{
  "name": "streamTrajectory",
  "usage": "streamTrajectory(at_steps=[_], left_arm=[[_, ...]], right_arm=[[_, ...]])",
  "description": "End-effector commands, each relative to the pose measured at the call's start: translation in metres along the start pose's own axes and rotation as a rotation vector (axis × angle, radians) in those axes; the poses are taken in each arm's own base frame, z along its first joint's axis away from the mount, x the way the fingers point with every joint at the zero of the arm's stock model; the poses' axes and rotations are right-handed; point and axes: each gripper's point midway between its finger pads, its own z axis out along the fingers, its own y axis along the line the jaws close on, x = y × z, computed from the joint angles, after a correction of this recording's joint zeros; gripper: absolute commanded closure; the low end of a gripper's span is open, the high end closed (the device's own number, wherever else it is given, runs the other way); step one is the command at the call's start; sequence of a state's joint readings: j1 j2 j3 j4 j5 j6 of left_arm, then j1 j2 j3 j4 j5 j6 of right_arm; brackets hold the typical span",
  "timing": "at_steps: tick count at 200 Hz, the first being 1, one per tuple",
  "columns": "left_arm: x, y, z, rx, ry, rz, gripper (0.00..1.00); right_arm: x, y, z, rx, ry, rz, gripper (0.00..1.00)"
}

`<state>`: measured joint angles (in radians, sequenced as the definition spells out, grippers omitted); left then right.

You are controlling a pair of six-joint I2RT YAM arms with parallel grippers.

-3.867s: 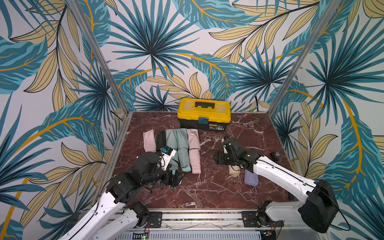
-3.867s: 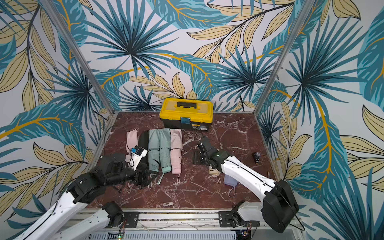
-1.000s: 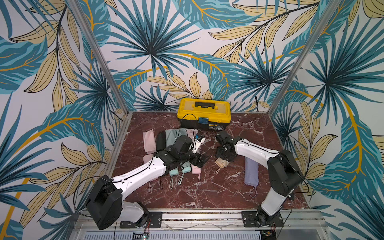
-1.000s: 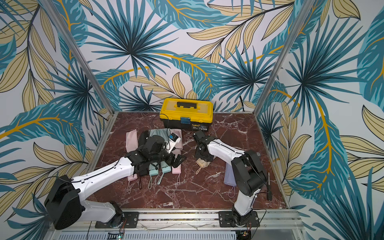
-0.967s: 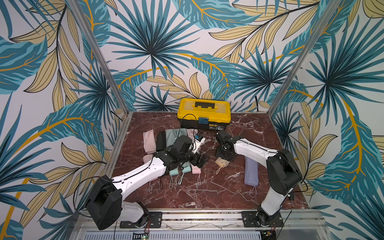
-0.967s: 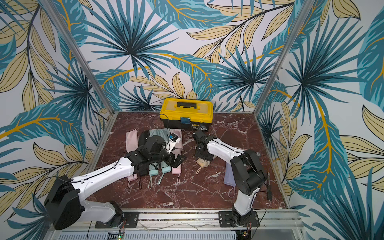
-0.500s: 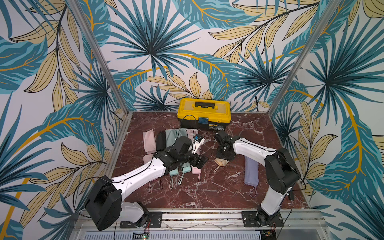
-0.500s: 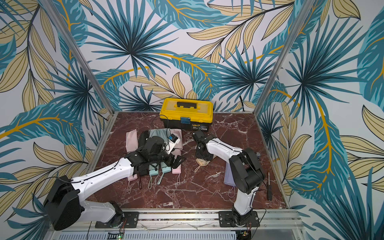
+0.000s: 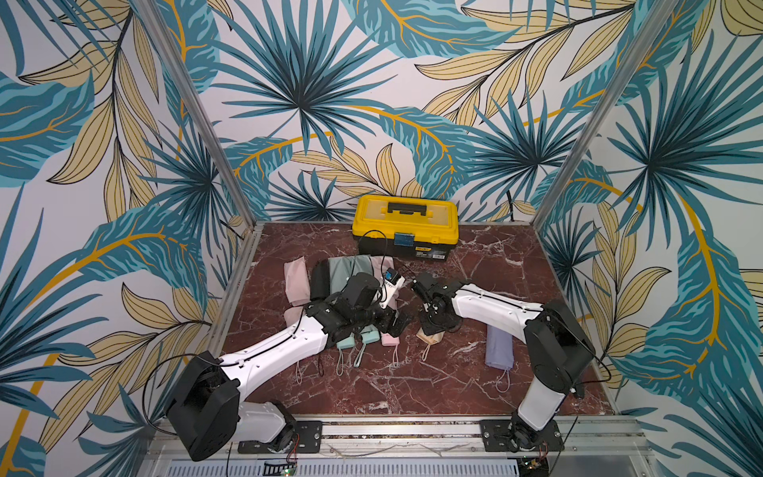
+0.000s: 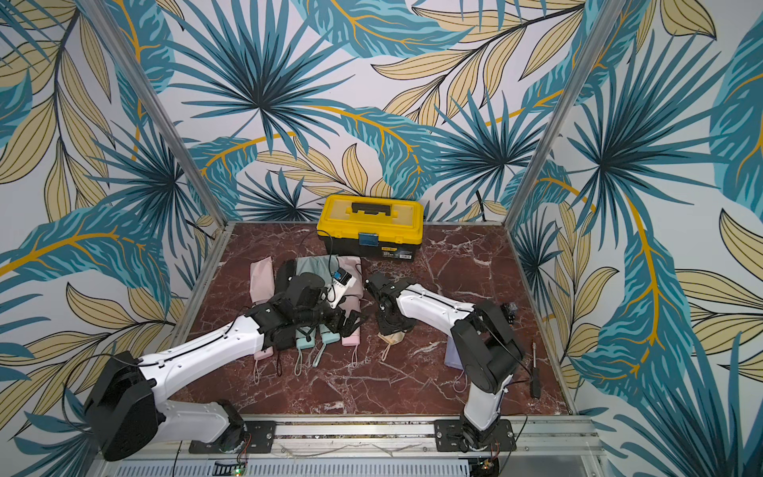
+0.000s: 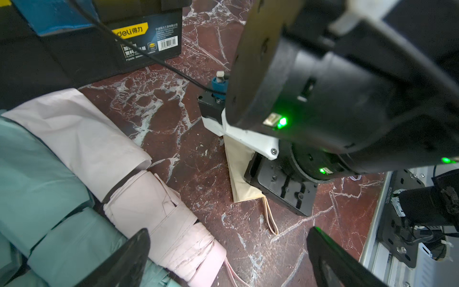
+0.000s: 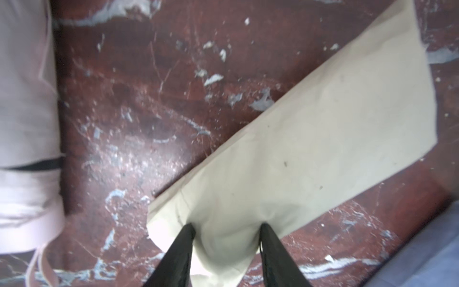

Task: Take umbrellas out of sleeves
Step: Move the umbrella to the center of the board.

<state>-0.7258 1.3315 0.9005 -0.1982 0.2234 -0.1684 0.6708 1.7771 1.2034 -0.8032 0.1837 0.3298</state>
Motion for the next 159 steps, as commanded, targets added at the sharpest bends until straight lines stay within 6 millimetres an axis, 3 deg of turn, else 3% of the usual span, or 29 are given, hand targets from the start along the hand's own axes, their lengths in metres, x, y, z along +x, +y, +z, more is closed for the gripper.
streamTrajectory(at_steps=[1, 33, 102, 119, 132, 159], left_arm=[[-0.009, -0.004, -0.012, 0.003, -0.05, 0.005, 0.0], [-0.005, -0.004, -0.015, 0.0, -0.052, 0.002, 0.0], [-0.01, -0.003, -0.029, -0.022, -0.094, 0.012, 0.01], [-0.011, -0.003, -0.031, -0.021, -0.099, 0.011, 0.0], [-0.01, -0.003, -0.031, -0.021, -0.099, 0.012, 0.0], [-0.007, -0.002, -0.032, -0.022, -0.096, 0.004, 0.0]], right_arm=[[0.04, -0.02, 0.0, 0.185, 0.132, -0.186, 0.54], [0.031, -0.03, -0.008, 0.316, 0.065, -0.217, 0.49], [-0.01, 0.01, -0.035, -0.121, -0.103, 0.205, 0.34], [-0.02, -0.003, -0.037, -0.089, -0.128, 0.366, 0.24], [-0.018, -0.025, -0.036, 0.012, -0.112, 0.513, 0.16], [-0.015, -0.047, -0.042, 0.093, -0.077, 0.7, 0.13]])
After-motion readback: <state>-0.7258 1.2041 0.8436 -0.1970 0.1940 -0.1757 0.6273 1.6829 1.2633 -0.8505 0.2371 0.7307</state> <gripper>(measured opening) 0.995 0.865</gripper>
